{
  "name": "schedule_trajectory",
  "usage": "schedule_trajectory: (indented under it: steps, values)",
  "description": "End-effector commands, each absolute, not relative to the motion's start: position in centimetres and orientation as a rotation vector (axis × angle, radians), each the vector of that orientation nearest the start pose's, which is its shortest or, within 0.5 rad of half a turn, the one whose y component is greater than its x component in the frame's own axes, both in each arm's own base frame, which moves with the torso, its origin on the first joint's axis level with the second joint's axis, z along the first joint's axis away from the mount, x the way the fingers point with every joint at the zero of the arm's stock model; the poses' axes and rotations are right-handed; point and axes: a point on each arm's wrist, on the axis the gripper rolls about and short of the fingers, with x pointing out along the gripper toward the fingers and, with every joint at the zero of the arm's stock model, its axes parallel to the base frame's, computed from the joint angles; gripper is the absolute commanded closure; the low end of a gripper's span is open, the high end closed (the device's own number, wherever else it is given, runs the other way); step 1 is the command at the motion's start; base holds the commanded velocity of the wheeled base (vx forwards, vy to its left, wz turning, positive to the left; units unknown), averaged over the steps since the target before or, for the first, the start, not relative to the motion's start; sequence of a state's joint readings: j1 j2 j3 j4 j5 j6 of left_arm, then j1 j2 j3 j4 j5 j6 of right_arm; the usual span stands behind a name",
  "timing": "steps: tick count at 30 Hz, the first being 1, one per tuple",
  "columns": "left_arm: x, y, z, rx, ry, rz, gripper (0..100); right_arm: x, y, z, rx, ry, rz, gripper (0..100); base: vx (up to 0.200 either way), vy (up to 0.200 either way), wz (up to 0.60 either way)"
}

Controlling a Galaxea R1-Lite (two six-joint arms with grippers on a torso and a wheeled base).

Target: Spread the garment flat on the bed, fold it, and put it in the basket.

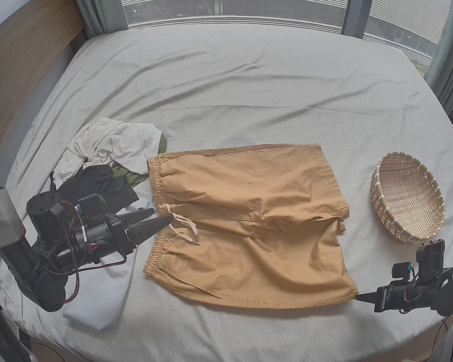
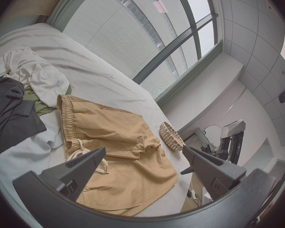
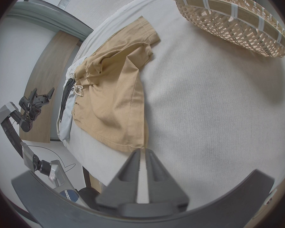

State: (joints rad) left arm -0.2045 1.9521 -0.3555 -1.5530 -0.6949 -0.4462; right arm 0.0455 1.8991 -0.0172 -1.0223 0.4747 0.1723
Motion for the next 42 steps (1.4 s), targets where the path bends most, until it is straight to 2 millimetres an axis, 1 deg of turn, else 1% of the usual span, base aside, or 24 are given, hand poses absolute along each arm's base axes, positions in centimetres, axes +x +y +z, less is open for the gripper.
schedule_trajectory:
  steps: [1,2,5,6,7,8,9,10,11,12,15,17,19,22,31,35,38,39,40,42]
  values:
    - [27.1,-7.1,9.9,-0.425,0.237,-0.875,0,17.4,1.9,2.5,0.336,0.867,0.418,0,0.0,0.0,0.0]
    - [27.1,-7.1,9.9,-0.425,0.237,-0.875,0,17.4,1.9,2.5,0.336,0.867,0.418,0,0.0,0.0,0.0]
    - [27.0,-7.0,10.3,-0.425,0.224,-0.875,0,19.2,1.5,3.7,0.331,0.755,0.403,0,0.0,0.0,0.0]
    - [27.0,-7.0,10.3,-0.424,0.222,-0.876,0,20.2,1.2,4.1,0.334,0.709,0.385,0,0.0,0.0,0.0]
    - [27.0,-7.0,10.3,-0.424,0.222,-0.876,0,20.2,1.2,4.1,0.334,0.709,0.385,0,0.0,0.0,0.0]
    - [27.0,-7.0,10.3,-0.424,0.222,-0.876,0,21.7,1.0,4.9,0.333,0.639,0.366,0,0.0,0.0,0.0]
    - [27.0,-7.0,10.3,-0.424,0.222,-0.876,0,22.6,1.1,5.5,0.334,0.598,0.371,0,0.0,0.0,0.0]
    - [27.0,-7.0,10.3,-0.425,0.224,-0.875,0,23.2,1.1,5.7,0.336,0.579,0.372,0,0.0,0.0,0.0]
    - [27.0,-7.0,10.3,-0.425,0.224,-0.875,0,23.2,1.1,5.7,0.336,0.579,0.372,0,0.0,0.0,0.0]
    - [27.0,-6.9,10.3,-0.425,0.224,-0.874,0,25.2,1.2,6.0,0.344,0.548,0.376,0,0.0,0.0,0.0]
    - [27.0,-6.9,10.3,-0.425,0.223,-0.872,0,26.6,1.3,5.6,0.344,0.545,0.381,0,0.0,0.0,0.0]
    - [27.0,-6.9,10.3,-0.425,0.225,-0.873,0,28.0,1.7,5.0,0.342,0.544,0.393,0,0.0,0.0,0.0]
    - [27.0,-6.9,10.2,-0.425,0.227,-0.873,0,28.3,1.7,4.8,0.342,0.546,0.393,0,0.0,0.0,0.0]
    - [27.0,-6.9,10.2,-0.425,0.227,-0.873,0,30.0,1.9,4.3,0.353,0.54,0.395,0,0.0,0.0,0.0]
    - [27.1,-6.8,9.7,-0.404,0.233,-0.862,0,31.8,2.5,2.9,0.363,0.553,0.401,0,0.0,0.0,0.0]
    - [27.6,-6.7,8.6,-0.304,0.215,-0.841,0,32.1,2.8,2.9,0.362,0.551,0.409,0,0.0,0.0,0.0]
    - [28.3,-6.1,7.7,-0.184,0.178,-0.76,0,32.1,2.8,2.9,0.362,0.549,0.409,0,0.0,0.0,0.0]
    - [28.6,-5.8,7.2,-0.12,0.164,-0.732,0,32.1,2.8,3.0,0.361,0.548,0.41,0,0.0,0.0,0.0]
    - [29.0,-5.8,7.1,-0.085,0.148,-0.725,0,32.1,2.8,3.0,0.363,0.548,0.409,0,0.0,0.0,0.0]
    - [29.4,-5.8,6.9,-0.07,0.141,-0.723,0,32.2,2.8,3.0,0.362,0.545,0.41,0,0.0,0.0,0.0]
